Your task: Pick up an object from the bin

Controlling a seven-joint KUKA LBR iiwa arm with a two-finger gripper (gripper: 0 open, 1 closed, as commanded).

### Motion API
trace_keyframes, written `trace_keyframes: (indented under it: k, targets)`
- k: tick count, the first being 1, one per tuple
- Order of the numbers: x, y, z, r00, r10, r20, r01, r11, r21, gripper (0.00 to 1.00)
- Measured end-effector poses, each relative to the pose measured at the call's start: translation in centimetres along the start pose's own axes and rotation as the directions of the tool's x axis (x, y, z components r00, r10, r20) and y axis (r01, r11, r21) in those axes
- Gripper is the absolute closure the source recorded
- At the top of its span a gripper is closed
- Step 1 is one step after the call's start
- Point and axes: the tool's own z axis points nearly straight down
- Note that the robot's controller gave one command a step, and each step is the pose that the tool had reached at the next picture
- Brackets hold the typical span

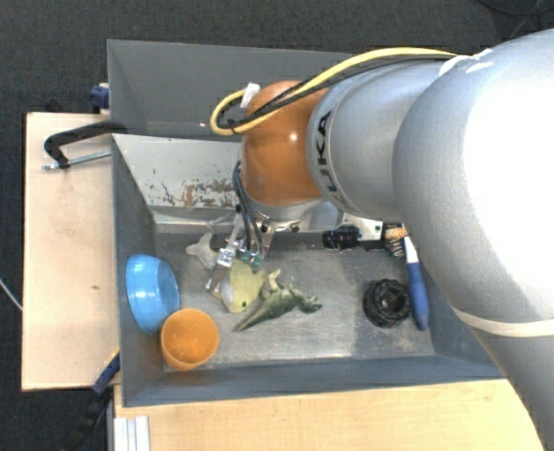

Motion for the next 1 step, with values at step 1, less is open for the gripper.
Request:
trace_keyframes:
  k: [1]
  targets:
    - [-0.28,1.6,3.38,0.991,0.134,0.001,-0.134,0.991,-0.002,0.0]
